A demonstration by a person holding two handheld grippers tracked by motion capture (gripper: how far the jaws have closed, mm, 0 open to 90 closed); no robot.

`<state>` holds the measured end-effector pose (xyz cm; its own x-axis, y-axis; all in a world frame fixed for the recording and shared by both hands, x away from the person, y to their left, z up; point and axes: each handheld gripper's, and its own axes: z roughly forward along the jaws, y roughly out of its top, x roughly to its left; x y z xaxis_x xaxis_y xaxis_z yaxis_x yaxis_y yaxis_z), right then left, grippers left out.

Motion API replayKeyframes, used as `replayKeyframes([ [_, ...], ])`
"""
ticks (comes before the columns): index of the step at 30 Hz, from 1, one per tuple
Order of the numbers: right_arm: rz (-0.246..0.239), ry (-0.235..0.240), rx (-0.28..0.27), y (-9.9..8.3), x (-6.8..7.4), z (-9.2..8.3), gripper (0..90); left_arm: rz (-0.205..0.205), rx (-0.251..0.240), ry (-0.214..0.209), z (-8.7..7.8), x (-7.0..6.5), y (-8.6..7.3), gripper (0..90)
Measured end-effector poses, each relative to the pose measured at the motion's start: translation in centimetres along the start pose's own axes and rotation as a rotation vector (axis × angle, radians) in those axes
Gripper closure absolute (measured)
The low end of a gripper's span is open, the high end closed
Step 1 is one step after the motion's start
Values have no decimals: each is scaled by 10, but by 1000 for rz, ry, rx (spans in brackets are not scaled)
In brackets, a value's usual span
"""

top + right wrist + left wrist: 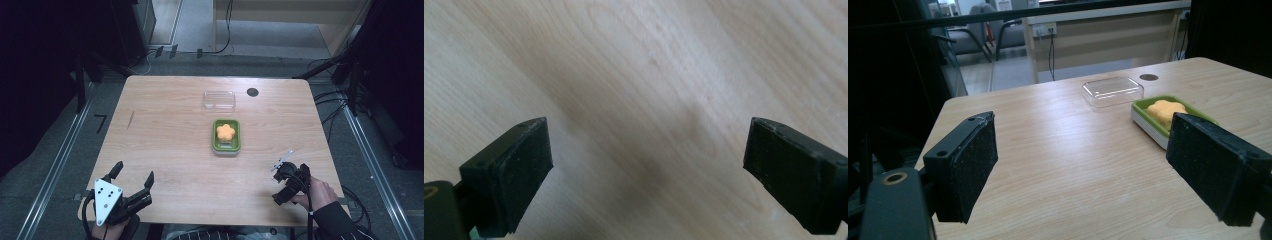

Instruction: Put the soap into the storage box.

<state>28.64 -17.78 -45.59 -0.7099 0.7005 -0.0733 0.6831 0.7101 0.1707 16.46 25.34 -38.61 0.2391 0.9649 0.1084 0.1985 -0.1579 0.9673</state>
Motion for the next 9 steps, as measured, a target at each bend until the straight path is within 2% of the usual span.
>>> replayKeyframes([
  [5,4,4,18,-8,-1,3,56,2,-1,-3,1,0,0,136],
  [9,11,-1,8,-9,-2,2,56,5,0,-3,2,-2,1,136],
])
